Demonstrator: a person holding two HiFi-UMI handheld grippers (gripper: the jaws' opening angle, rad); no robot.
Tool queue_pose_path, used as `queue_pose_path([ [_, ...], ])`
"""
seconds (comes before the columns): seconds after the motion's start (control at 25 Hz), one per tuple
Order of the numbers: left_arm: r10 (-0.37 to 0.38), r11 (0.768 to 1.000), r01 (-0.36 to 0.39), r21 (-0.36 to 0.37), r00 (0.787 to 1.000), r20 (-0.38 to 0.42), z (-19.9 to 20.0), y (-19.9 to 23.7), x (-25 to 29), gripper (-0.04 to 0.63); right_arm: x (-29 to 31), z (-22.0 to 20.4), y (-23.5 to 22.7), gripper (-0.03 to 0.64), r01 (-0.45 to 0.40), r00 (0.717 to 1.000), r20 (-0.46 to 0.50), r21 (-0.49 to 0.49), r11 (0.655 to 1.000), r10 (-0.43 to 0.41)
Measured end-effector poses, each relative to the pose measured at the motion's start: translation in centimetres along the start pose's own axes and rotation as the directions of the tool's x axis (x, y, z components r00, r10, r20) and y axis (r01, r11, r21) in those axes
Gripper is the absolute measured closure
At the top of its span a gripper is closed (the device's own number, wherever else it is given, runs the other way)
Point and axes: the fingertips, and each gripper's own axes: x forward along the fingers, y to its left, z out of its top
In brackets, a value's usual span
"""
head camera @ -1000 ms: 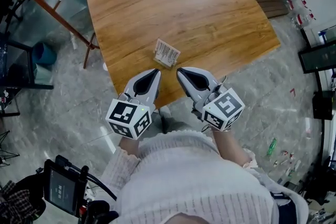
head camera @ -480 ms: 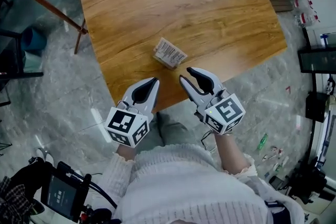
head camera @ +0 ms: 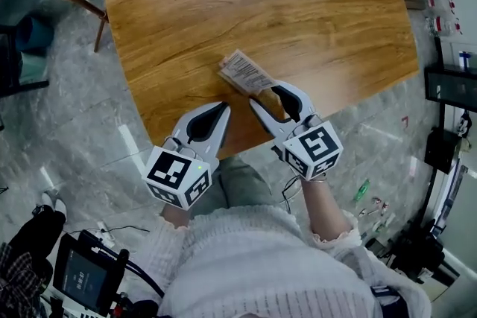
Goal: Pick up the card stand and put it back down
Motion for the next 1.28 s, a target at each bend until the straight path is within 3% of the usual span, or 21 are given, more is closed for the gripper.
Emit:
queue_pose_path([
  [0.36, 0.022, 0.999, -0.022, -0.024, 1.0, 0.004, 0.2, 0.2, -0.1, 0.588, 2.9, -0.4, 0.7, 0.383, -0.057, 0.993, -0.107, -0.063, 0.996, 0.05],
  [0.6, 0.071, 0.997, -0.07, -0.038, 0.997, 0.026, 0.9, 1.8, -0.6, 0.588, 4.3, -0.4, 1.0, 0.371, -0.089, 0.982, -0.18, -0.195, 0.977, 0.053],
  [1.28, 0.071, 0.995, -0.069, -0.069, 0.997, 0.03, 0.4, 1.3, -1.0, 0.588, 5.5, -1.0, 0.9, 0.374, -0.034, 0.973, -0.229, -0.235, 0.971, -0.021],
])
